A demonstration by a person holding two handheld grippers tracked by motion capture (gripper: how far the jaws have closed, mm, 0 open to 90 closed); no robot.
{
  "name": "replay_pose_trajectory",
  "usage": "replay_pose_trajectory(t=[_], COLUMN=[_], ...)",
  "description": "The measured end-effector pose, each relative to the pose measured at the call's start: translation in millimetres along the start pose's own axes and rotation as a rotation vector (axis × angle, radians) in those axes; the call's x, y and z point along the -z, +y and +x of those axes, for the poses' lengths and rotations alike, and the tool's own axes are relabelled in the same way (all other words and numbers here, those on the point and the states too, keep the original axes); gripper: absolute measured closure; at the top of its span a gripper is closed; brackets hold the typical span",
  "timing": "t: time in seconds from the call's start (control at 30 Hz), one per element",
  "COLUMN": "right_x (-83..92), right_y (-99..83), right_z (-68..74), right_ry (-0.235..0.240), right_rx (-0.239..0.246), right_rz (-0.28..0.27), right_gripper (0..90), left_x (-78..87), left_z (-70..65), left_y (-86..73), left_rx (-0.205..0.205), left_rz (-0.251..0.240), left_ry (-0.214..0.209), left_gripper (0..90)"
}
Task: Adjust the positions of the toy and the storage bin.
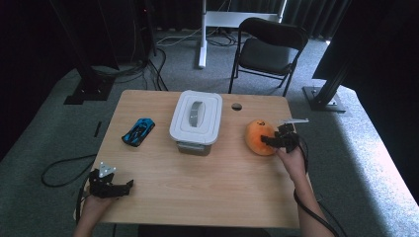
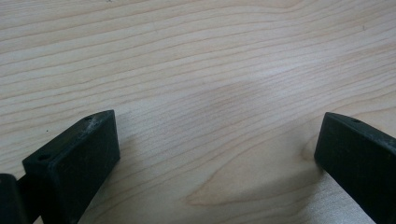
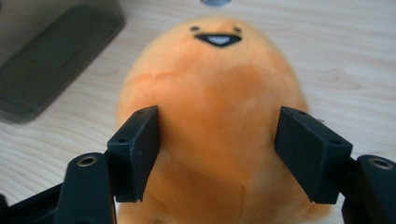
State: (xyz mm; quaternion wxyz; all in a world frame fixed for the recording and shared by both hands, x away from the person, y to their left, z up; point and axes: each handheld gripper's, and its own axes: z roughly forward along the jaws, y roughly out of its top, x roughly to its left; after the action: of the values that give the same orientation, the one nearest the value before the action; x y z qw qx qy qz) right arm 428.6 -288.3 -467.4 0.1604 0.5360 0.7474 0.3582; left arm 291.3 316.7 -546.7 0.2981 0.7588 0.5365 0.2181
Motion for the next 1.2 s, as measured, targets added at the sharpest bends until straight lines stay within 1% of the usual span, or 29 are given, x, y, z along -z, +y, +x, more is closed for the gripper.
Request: replay_pose_trajectory(t=[0.13,0.2,0.23,0.27,0.33,0.43,0.47,0.5,0.53,0.57,0.6,0.67,0.7,0.77,0.8,0.83,0.9,0.93,1.03,1.1,1.2], right_x=[-6.9,-9.3,-12.0,-17.8,-21.5,-23.1,-23.7,-24.3,-24.3,-24.5,-23.3,-20.9,-19.3,-15.5,-12.8,-9.9,-2.8,-0.1,7.3,14.0,23.2], right_y=[-5.6,-6.7,-7.9,-11.7,-13.8,-14.9,-15.0,-15.5,-15.5,-15.8,-16.2,-15.9,-15.5,-14.4,-13.5,-12.0,-9.0,-7.5,-5.0,-4.2,-3.4], right_z=[3.1,4.7,6.6,9.8,12.0,13.6,14.3,15.7,15.7,16.8,19.5,21.0,21.3,20.0,19.0,17.4,15.6,14.6,12.0,6.7,-1.4], right_ry=[-0.002,-0.004,-0.011,-0.021,-0.025,-0.024,-0.022,-0.017,-0.017,-0.017,-0.031,-0.045,-0.054,-0.058,-0.072,-0.075,-0.104,-0.111,-0.168,-0.179,-0.181], right_rx=[0.017,0.025,0.037,0.047,0.059,0.056,0.055,0.065,0.065,0.074,0.085,0.094,0.094,0.088,0.077,0.070,0.069,0.066,0.072,0.056,0.036], right_rz=[-0.005,0.003,0.015,0.011,0.012,0.009,0.010,0.012,0.012,0.011,0.001,-0.007,-0.012,-0.018,-0.024,-0.024,-0.038,-0.037,-0.032,-0.045,-0.058], right_gripper=[30.5,30.6,30.9,32.1,33.8,35.7,38.2,40.9,40.9,44.3,55.1,64.0,66.9,71.3,73.0,73.9,75.7,75.8,76.1,76.1,76.0], left_x=[0.0,0.0,0.0,0.0,0.0,0.0,0.0,0.0,0.0,0.0,0.0,0.1,0.2,0.2,0.2,0.2,0.2,0.2,0.2,0.2,0.2], left_z=[0.0,0.0,0.0,0.0,0.0,0.0,0.0,0.0,0.0,0.0,-0.1,-0.1,-0.1,-0.2,-0.2,-0.2,-0.1,-0.2,-0.1,-0.1,-0.2], left_y=[0.0,0.0,0.0,0.0,0.0,0.0,0.0,0.0,0.0,0.0,0.0,-0.1,-0.1,-0.2,-0.2,-0.2,-0.2,-0.2,-0.2,-0.2,-0.2], left_rx=[0.000,0.000,0.000,0.000,0.000,0.000,0.000,0.000,0.000,0.000,0.000,0.000,0.000,0.000,0.000,0.000,0.000,0.001,0.001,0.000,0.001], left_rz=[0.000,0.000,0.000,0.000,0.000,0.000,0.000,0.000,0.000,0.000,0.000,0.000,0.001,0.001,0.001,0.001,0.001,0.001,0.001,0.001,0.001], left_ry=[0.000,0.000,0.000,0.000,0.000,0.000,0.000,0.000,0.000,0.000,0.000,0.001,0.002,0.002,0.002,0.002,0.002,0.002,0.002,0.002,0.002], left_gripper=[0.4,0.4,0.4,0.4,0.4,0.4,0.4,0.4,0.4,0.4,0.4,0.4,0.4,0.4,0.4,0.4,0.4,0.4,0.4,0.4,0.4])
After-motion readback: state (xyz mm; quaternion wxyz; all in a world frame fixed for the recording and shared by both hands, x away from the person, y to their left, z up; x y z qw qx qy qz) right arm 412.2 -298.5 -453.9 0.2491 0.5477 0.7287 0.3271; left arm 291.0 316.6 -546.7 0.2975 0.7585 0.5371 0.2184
